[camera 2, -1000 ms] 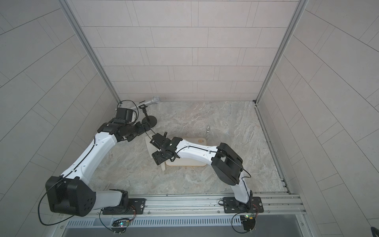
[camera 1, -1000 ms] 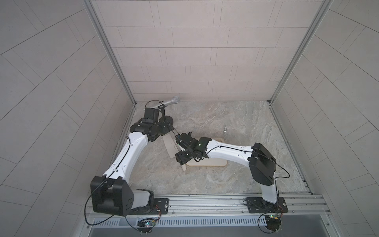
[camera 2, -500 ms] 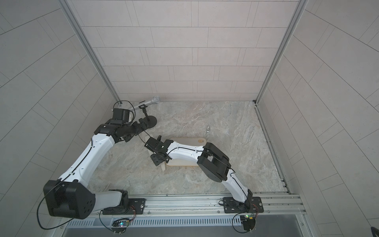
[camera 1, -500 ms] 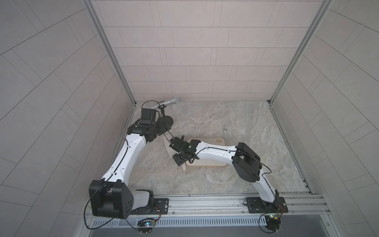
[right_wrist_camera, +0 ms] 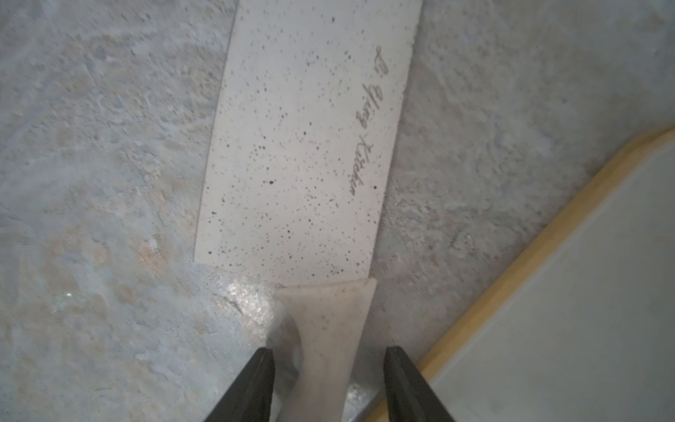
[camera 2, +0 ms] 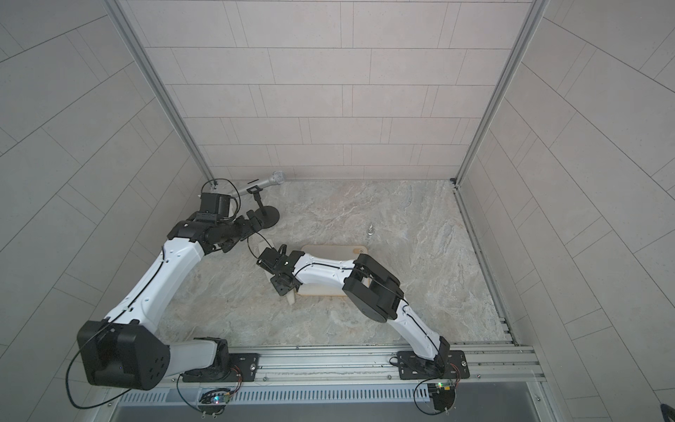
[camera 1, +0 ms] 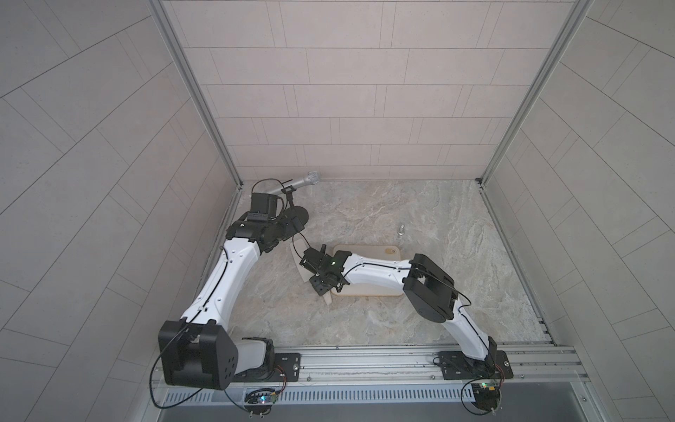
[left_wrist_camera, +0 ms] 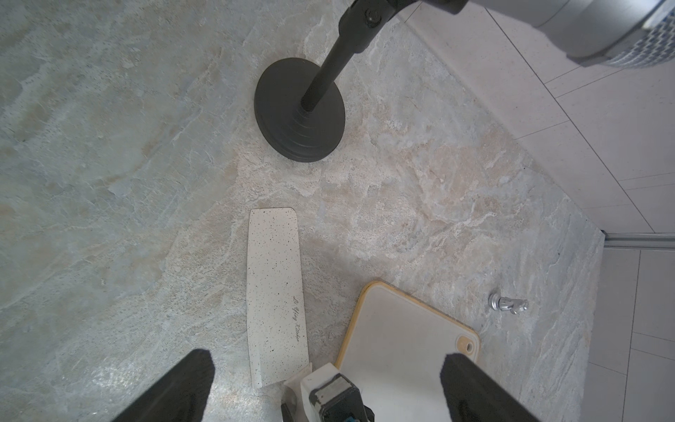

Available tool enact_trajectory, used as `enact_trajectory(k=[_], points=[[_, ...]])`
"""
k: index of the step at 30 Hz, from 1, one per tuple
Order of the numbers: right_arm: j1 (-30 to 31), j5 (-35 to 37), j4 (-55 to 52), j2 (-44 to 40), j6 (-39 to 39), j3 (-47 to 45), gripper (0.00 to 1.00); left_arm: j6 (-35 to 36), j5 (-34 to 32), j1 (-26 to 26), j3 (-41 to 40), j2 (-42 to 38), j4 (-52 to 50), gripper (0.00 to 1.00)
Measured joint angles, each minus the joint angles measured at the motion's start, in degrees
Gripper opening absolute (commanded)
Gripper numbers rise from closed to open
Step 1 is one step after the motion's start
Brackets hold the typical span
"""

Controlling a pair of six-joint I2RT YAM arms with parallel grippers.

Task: Align the knife with the edge of the cutting board
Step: Adjust the knife at the center of the board.

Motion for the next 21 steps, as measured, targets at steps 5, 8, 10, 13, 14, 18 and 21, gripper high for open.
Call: enact_trajectory(k=[5,8,10,13,14,18,21], points=[[0.04,0.02,-0.02,0.04,-0.02,0.0,0.42,-0.02,0.0,0.0,0.0,0.0,0.0,1.0],[0.04,0.07,0.15,0.09,-0.02,0.04,0.36,-0.02,0.0,0.0,0.0,0.0,0.0,1.0],[0.04,0.02,0.28,0.2,0.02,0.07,0.29,-0.02,0.02,0.02,0.0,0.0,0.02,1.0],[0.07,-0.11,0.96,0.28,0.61,0.13,0.14,-0.04,0.04,0.02,0.0,0.0,0.04,1.0],[0.07,-0.31,1.2,0.28,0.11,0.13,0.06,-0.02,0.04,0.02,0.0,0.0,0.04,1.0],[0.37,0.33,1.62,-0.26,0.63,0.02,0.0,-0.04,0.02,0.02,0.0,0.0,0.15,1.0],[0.5,0.5,2.69,-0.83,0.72,-0.98,0.0,-0.04,0.0,0.02,0.0,0.0,0.17,1.0]])
